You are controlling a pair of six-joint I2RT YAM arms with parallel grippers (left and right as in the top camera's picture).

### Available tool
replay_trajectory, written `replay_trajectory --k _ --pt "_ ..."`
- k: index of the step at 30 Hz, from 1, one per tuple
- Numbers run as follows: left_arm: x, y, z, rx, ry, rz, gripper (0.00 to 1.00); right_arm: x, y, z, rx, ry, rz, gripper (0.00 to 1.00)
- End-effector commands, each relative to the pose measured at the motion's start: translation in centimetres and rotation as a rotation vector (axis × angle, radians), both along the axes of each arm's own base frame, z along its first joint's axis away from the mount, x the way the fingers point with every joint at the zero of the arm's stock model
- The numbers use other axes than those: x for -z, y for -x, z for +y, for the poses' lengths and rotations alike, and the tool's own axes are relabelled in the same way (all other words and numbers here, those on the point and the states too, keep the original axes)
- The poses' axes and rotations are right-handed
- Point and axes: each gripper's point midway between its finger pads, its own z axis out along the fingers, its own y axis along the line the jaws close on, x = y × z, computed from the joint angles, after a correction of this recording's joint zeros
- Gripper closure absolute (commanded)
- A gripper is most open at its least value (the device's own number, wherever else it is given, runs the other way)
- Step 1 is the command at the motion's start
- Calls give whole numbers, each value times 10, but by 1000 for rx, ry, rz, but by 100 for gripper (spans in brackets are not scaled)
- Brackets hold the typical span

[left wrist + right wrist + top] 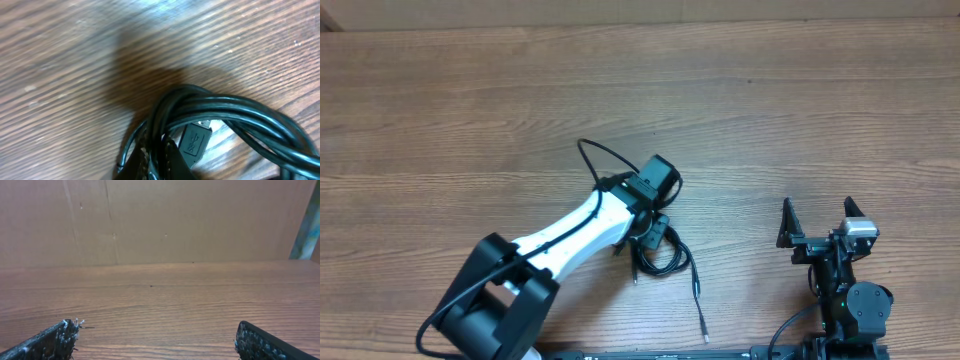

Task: Untangle cables
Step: 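Lower the left gripper and grasp the black cable bundle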

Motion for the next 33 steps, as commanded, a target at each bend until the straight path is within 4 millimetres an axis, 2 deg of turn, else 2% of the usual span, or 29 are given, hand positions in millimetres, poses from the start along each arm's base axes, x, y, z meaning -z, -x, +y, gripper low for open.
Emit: replay_trajectory --k 1,8,13,33 --pt "-42 -21 -5 -45 67 -95 96 5 -1 -3 14 2 10 0" --pt "-71 -23 2 -64 107 -147 96 5 -1 -3 14 2 10 0" --pt "-84 -17 7 -65 114 -157 96 5 -1 -3 14 2 10 0" --pt "-86 -16 8 -69 114 -155 96 5 -1 -3 14 2 10 0"
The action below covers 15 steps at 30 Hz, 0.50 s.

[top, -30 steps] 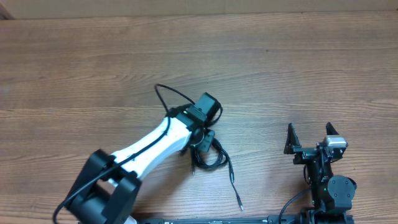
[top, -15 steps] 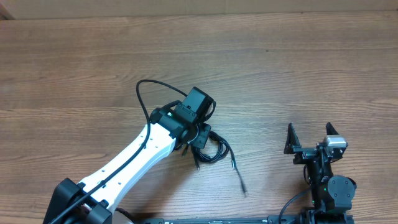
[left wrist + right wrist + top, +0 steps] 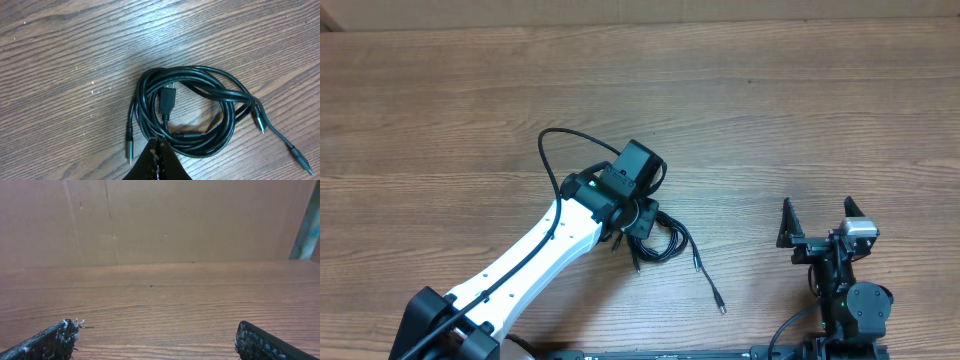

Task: Untangle cables
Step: 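Lower the left gripper and grasp the black cable bundle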

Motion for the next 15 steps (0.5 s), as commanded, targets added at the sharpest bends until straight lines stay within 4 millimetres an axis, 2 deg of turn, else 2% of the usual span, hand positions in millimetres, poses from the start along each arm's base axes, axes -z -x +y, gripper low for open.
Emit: replay_trajectory --k 1,8,13,15 --pt "-14 -7 -2 -22 24 -35 96 5 -1 -3 14 2 9 0" --pt "-14 -8 0 -57 26 -29 96 5 -1 -3 14 2 9 0" --pt "-7 2 25 -359 -27 35 96 5 -1 -3 14 2 9 0" --pt "-6 6 29 -392 -35 56 96 5 -1 -3 14 2 9 0"
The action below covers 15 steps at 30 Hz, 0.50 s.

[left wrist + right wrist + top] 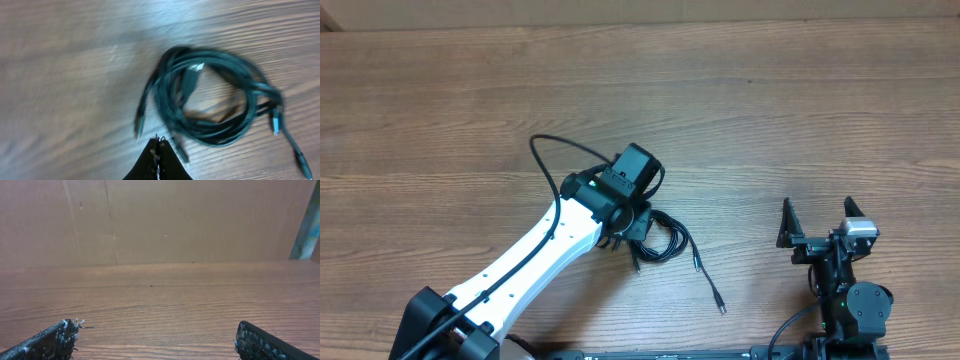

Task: Untangle cables
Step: 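Lower the left gripper and grasp the black cable bundle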

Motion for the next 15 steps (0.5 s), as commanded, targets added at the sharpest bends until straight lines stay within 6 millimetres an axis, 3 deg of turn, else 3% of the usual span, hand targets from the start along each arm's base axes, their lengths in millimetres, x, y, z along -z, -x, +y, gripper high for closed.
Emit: replay_trajectory --k 1,8,15 --pt "-12 -8 6 -168 10 -33 96 5 -1 -3 15 2 8 0" --pt "-11 -6 8 -180 6 -24 96 5 -1 -3 15 2 8 0" --pt "-10 3 2 -372 77 42 96 5 -1 -3 15 2 8 0"
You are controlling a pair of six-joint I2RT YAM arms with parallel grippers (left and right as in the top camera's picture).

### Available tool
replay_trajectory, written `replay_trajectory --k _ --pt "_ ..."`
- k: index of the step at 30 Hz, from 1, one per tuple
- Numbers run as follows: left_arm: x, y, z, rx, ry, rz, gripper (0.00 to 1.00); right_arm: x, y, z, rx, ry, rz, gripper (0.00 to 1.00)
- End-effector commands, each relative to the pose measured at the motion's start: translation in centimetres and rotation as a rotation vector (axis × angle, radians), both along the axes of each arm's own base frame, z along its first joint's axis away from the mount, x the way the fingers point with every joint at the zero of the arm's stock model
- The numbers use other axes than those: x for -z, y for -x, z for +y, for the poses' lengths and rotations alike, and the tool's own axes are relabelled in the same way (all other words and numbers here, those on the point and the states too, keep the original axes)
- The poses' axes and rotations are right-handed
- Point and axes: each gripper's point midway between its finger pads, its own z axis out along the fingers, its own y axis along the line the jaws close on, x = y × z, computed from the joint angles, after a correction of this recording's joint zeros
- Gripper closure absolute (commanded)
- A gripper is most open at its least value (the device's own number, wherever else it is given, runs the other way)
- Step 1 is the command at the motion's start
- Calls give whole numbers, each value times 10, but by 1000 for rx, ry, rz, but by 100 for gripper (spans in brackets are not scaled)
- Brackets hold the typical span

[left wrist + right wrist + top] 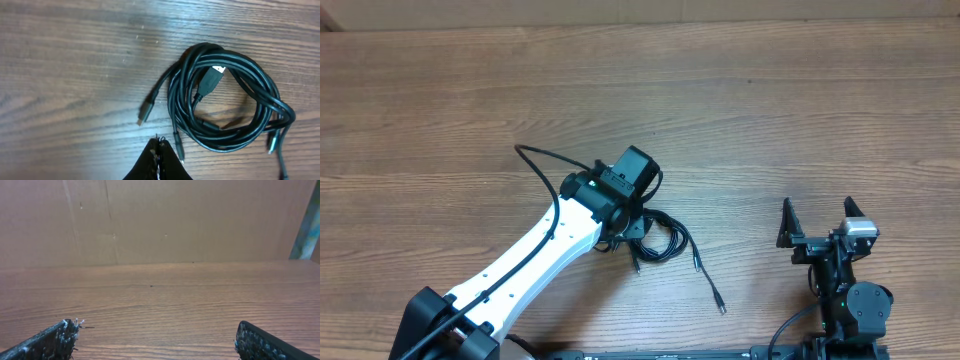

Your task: Untangle cables

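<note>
A coil of black cables (227,107) lies on the wooden table (770,110), with a USB plug (211,80) across its middle. Two loose connector ends (145,112) poke out on its left. In the overhead view the bundle (660,240) sits just right of my left wrist, and one thin lead trails to a plug (720,306) toward the front. My left gripper (159,142) is shut with nothing in it, hovering just left of the coil and apart from it. My right gripper (157,335) stands open over bare wood, far right of the cables (817,225).
The left arm's own black wire (535,158) arcs out to the left of its wrist. A cardboard wall (165,220) rises behind the table's far edge. The right arm's base (855,300) sits at the front right.
My left wrist has shifted slightly to the left, so the coil now lies right of centre in its view. The cables and the right arm have not moved.
My left gripper was shut low in among the coil's strands, the bundle lying nearer the front. Then it was higher above the coil, with the bundle a little farther back and its long lead swung right. Since then the wrist has drifted left, gripper shut and empty.
</note>
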Motion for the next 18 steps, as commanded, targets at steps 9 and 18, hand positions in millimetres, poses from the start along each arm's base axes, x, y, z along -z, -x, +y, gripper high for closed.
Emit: replay_trajectory --k 9,18 --pt "-9 8 -8 -116 81 48 96 5 -1 -3 14 2 10 0" --pt "-10 1 -10 -120 90 21 96 -1 8 49 -272 -532 77 0"
